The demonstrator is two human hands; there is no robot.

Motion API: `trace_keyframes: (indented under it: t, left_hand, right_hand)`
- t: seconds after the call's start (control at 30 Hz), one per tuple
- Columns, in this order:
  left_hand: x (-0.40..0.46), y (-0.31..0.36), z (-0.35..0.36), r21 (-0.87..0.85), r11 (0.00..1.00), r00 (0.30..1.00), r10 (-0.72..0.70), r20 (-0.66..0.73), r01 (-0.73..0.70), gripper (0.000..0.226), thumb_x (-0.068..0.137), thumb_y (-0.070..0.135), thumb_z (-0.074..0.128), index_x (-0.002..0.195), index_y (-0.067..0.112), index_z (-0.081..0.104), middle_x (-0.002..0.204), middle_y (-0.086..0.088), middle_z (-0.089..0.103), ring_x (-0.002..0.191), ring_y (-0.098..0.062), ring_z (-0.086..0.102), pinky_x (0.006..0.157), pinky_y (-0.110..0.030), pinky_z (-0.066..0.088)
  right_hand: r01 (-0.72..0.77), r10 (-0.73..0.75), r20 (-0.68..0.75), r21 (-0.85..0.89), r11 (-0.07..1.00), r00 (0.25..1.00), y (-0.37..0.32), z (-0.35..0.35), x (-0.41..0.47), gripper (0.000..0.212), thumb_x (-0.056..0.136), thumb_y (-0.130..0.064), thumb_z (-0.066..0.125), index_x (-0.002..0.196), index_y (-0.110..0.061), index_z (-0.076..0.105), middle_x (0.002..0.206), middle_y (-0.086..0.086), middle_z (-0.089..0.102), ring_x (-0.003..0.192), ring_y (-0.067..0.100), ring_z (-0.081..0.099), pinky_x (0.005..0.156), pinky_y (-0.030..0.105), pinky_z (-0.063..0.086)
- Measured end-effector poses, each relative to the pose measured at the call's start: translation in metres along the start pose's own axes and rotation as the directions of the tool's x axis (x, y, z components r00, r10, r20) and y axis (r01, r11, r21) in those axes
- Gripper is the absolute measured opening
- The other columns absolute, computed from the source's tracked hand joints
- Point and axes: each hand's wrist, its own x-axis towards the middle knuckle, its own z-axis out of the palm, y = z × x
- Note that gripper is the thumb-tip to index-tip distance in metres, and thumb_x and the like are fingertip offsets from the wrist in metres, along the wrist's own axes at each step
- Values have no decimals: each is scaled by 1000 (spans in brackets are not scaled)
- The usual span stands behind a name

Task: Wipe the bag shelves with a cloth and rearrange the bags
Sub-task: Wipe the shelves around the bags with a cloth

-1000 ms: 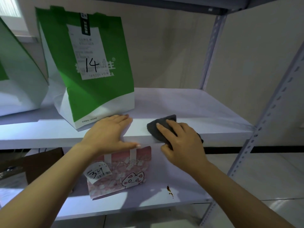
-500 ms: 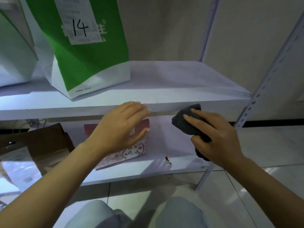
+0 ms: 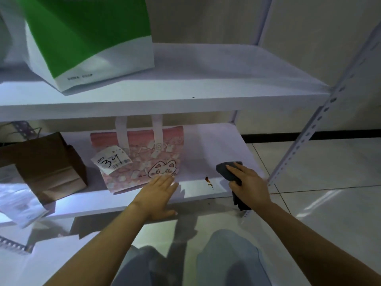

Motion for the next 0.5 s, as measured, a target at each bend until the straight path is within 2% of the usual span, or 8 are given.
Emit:
trace_keyframes:
  t: [0.07,0.2,0.27,0.37,0.43,0.5]
  left_hand:
    - [8,2,21,-48,997,992,-58,114,64,93,86,68,40,152,15,2,160,-10,-2,147,-26,-3,118,-38,-3]
    - [14,0,56,-135,972,962,-160,221,193,96,85,71,36,151,14,-4,160,-9,-5,147,-24,-5,120,-39,0]
    - [12,-1,70,-154,955,948,-216,233,255,95,86,71,35,151,14,-5,160,-9,-8,147,-24,-7,120,-40,-1]
    - [9,-2,86,-156,943,942,-259,211,295,96,85,72,30,150,14,-10,159,-7,-15,146,-25,-13,119,-43,-3]
    - [7,-1,94,-143,940,941,-281,189,310,96,85,74,26,148,16,-17,155,-4,-24,144,-28,-20,118,-48,-6]
    - [5,1,102,-144,933,938,-305,162,328,97,82,77,23,144,20,-26,150,-2,-31,140,-30,-27,114,-51,-11]
  right_hand:
    - [-45,44,71,11,999,997,7,24,9,59,84,-43,32,134,-20,53,130,6,59,106,31,59,83,38,53]
    - [-246,241,108,44,968,965,8,66,25,48,95,-24,42,141,-12,40,140,15,46,116,36,51,94,45,47]
    - [-332,326,156,14,943,933,4,84,27,51,98,-28,39,146,-13,29,148,16,35,125,37,43,102,46,41]
    - [-292,306,253,-94,952,918,-8,104,30,61,96,-49,17,150,-21,14,157,15,14,140,38,21,114,46,21]
    - [-215,253,294,-156,964,922,-17,111,30,75,84,-60,0,151,-29,8,159,13,4,144,38,9,116,47,10]
    - [-103,161,347,-180,978,924,-18,114,25,81,76,-69,-9,150,-36,4,160,8,-3,145,37,1,115,50,6]
